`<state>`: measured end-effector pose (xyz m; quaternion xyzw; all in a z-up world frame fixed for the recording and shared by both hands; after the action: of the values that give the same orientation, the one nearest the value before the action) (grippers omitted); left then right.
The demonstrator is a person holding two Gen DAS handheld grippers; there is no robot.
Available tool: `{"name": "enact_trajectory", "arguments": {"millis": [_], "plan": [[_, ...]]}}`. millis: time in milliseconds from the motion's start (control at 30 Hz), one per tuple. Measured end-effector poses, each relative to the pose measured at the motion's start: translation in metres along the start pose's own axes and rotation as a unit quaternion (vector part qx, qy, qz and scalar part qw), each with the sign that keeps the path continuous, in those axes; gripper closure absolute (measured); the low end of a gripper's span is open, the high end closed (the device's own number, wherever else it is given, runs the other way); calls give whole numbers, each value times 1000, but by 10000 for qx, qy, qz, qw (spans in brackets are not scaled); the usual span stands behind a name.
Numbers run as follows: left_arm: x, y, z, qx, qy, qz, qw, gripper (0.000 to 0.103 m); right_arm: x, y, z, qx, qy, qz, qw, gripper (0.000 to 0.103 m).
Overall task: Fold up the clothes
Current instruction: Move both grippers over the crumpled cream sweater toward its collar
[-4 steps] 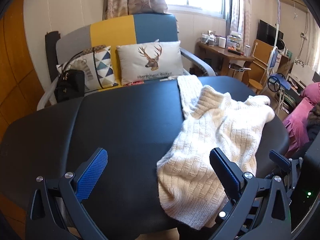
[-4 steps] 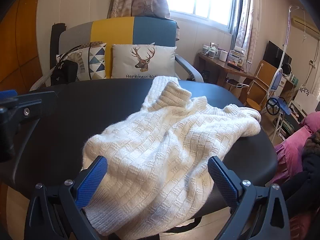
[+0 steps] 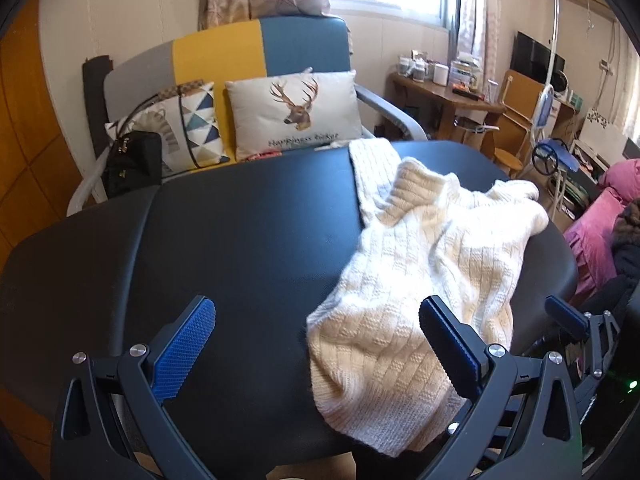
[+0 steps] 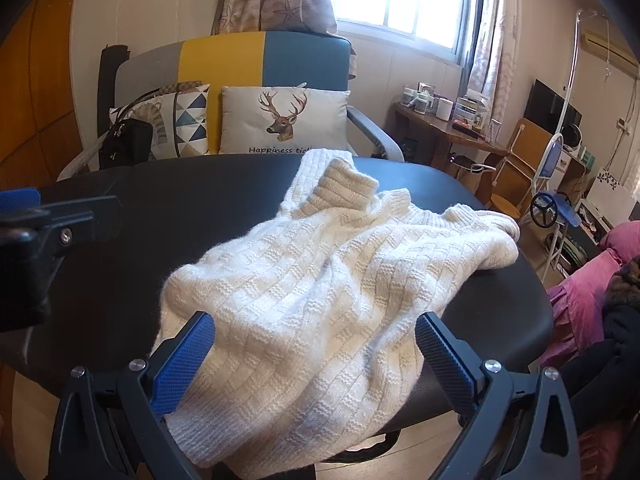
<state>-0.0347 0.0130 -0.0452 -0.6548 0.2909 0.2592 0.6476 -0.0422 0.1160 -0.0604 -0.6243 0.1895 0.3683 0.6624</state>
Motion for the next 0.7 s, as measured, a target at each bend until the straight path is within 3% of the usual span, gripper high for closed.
{"name": "enact_trajectory", "arguments": {"millis": [133, 400, 700], "plan": [[1, 25, 4, 304, -108, -457, 9984, 0, 0, -6, 3, 87, 212, 71, 9997, 0], [-1, 31, 26, 491, 109, -386, 9980, 0, 2, -11, 58, -602, 936, 72, 9938, 0], [-5, 39, 25, 642, -64, -503, 9966, 0, 5, -14, 103, -567, 1386, 65, 9887, 0]]}}
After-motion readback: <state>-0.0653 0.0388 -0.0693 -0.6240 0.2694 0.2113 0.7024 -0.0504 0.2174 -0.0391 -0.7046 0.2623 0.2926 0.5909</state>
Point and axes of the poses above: each gripper's, at about its wrist camera, not at the fingertips, and y roughly the way its jaws point, z to its right, x to its underside, the point moved 6 cm from there along y, roughly the way its jaws point, and after that the axes turned 2 degrees about x, right-handed, at the moved point
